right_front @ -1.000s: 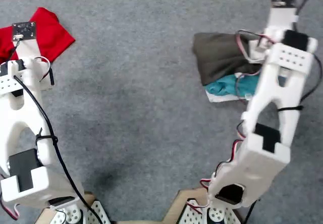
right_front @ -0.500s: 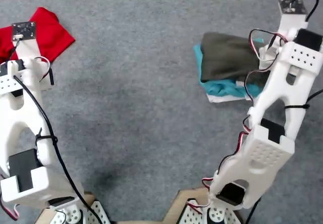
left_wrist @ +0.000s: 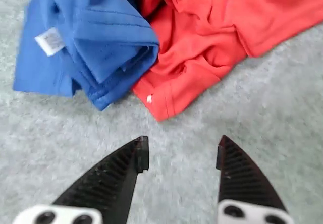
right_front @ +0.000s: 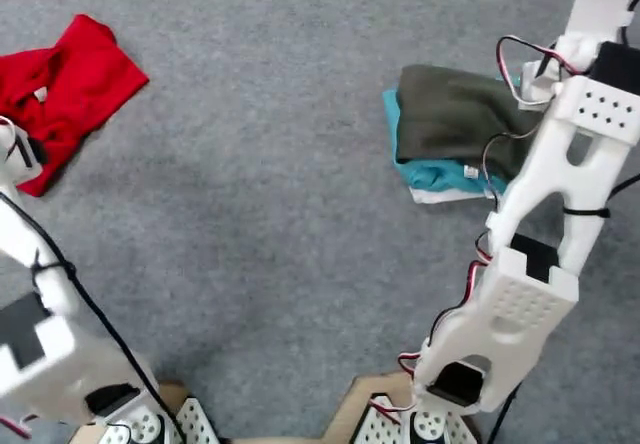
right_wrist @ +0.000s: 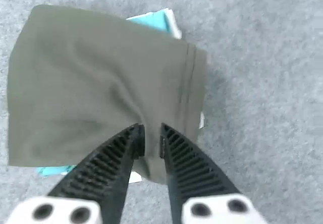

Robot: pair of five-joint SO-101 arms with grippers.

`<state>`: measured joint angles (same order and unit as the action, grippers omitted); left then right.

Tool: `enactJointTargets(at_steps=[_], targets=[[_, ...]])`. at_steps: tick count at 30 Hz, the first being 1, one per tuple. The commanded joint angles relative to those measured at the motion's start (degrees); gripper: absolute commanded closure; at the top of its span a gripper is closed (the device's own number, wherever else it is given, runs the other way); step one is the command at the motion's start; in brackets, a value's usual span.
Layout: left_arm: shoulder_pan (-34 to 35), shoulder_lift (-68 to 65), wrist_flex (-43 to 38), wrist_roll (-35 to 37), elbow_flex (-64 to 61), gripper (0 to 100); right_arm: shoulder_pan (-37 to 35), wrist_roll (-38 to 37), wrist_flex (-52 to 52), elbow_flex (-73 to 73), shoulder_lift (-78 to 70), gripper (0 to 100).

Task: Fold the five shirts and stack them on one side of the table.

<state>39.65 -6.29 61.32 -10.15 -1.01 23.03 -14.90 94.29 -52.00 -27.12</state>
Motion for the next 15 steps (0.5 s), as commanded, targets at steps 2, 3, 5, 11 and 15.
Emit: enactJointTargets(at_steps=[2, 3, 5, 11, 15], targets=[[0.8, -13.0, -1.0, 4.6, 14.7, 76, -1.3, 1.4, 1.1, -2.7, 0.8, 95.5], [1.3, -16.8, -0.5, 6.2, 19.2, 76, -1.4, 1.3, 1.7, -2.7, 0.8, 96.0], [3.7, -22.5, 3.4, 9.5, 29.3, 76, -1.4, 1.3, 3.5, -2.7, 0.8, 96.2], [10.0, -33.9, 14.4, 10.8, 58.5, 76, 0.0, 1.1, 6.2, -2.8, 0.8, 96.2], [8.9, -45.9, 9.8, 7.5, 66.2, 76, 0.0, 1.2, 6.2, -2.8, 0.8, 96.2]])
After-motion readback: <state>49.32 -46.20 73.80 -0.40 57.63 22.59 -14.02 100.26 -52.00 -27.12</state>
